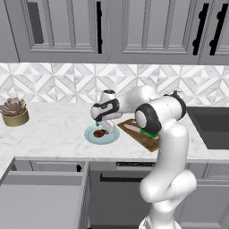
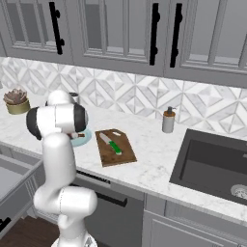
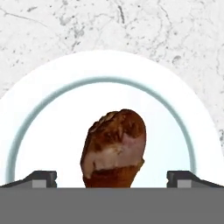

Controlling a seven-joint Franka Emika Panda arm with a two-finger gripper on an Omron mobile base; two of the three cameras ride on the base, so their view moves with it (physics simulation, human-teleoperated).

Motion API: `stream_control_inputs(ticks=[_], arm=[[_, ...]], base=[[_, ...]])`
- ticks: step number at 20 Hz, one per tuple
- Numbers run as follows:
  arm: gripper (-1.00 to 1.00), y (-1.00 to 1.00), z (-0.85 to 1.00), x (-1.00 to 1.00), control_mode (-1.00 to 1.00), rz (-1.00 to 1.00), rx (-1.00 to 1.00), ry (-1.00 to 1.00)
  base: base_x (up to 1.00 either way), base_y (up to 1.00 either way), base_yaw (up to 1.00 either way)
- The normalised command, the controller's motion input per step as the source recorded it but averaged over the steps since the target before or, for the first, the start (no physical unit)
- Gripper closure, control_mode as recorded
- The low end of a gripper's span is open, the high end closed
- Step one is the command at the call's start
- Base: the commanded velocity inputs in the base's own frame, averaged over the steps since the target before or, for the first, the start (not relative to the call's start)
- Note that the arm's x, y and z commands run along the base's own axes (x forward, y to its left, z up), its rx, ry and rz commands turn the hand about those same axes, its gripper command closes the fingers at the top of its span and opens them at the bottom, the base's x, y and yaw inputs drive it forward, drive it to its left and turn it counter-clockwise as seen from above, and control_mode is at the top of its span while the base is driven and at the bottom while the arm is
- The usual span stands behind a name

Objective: Pick up the knife from the drawer and place it on the cutting board. Then place the meat from the plate to the cutting board.

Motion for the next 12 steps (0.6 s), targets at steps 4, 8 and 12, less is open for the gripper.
stream_control_inputs(ticks=[4, 8, 12], arm=[[-1.00, 0.09, -0.17, 0.08, -1.00, 0.09, -0.04, 0.00], [-1.00, 0.00, -0.14, 0.00, -1.00, 0.08, -0.03, 0.00], [-1.00, 0.00, -0.18, 0.00, -1.00, 0.09, -0.02, 0.00]], base=[[0.00, 0.00, 0.00], [0.00, 0.00, 0.00], [0.00, 0.00, 0.00]])
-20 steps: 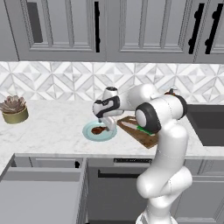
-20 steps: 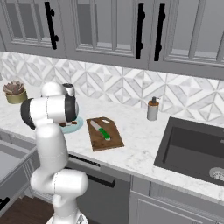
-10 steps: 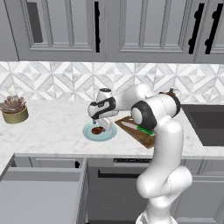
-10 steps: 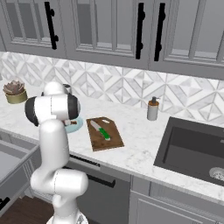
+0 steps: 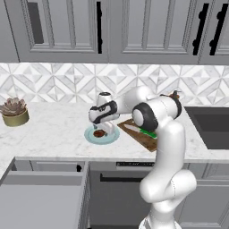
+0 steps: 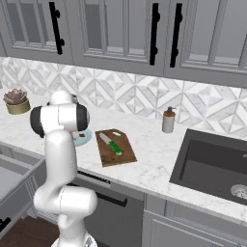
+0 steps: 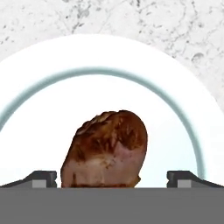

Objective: Pick up the knife from the drawer and place it on the cutting board. Then place the meat from the plate to the cutting board.

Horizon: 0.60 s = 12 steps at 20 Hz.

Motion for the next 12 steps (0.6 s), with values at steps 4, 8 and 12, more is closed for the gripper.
stream_control_inputs(ticks=[4, 8, 12], arm=[[-1.00, 0.01, -0.24, 0.00, -1.00, 0.08, -0.02, 0.00], [1.00, 0.14, -0.22, 0.03, -1.00, 0.08, -0.03, 0.00], [1.00, 0.01, -0.02, 0.00, -1.00, 0.03, 0.00, -0.04]], base=[[0.00, 0.00, 0.00], [0.00, 0.00, 0.00], [0.00, 0.00, 0.00]])
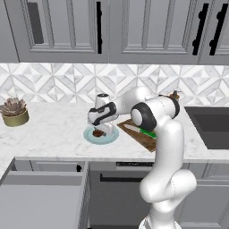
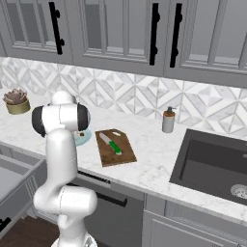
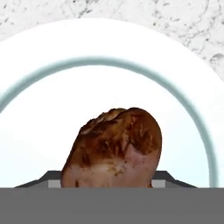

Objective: Pick up the knife from the drawer and place it on the cutting board. Then place the meat from the plate to the cutting board.

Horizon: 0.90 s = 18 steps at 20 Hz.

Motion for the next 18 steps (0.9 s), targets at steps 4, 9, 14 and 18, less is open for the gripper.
stream_control_inputs(ticks=[4, 9, 14, 18], arm=[[1.00, -0.19, 0.14, -0.11, -1.00, -0.06, 0.00, -0.19], [1.00, -0.36, 0.20, -0.43, -1.00, -0.24, 0.00, -0.15], [1.00, -0.39, 0.40, -0.27, -1.00, -0.45, 0.01, -0.01], [1.00, -0.44, 0.42, -0.01, -1.00, -0.52, 0.00, 0.00]], base=[[0.00, 0.00, 0.00], [0.00, 0.00, 0.00], [0.00, 0.00, 0.00], [0.00, 0.00, 0.00]])
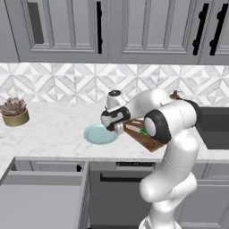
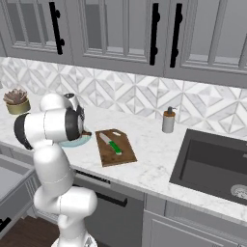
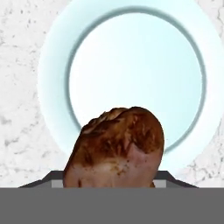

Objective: Pick up the knife from the drawer and place it on the cutting board. Then place the meat from the plate to the cutting board.

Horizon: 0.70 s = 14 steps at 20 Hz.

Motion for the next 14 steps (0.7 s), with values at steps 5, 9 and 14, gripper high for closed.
stream_control_inputs(ticks=[5, 9, 14], arm=[[1.00, -0.43, 0.06, 0.00, -1.00, -0.50, 0.00, -0.02], [1.00, -0.58, 0.09, 0.00, -1.00, -0.44, 0.00, 0.00], [1.00, -0.73, 0.01, 0.00, -1.00, -0.36, 0.00, -0.05]], base=[[0.00, 0.00, 0.00], [0.00, 0.00, 0.00], [0.00, 0.00, 0.00]])
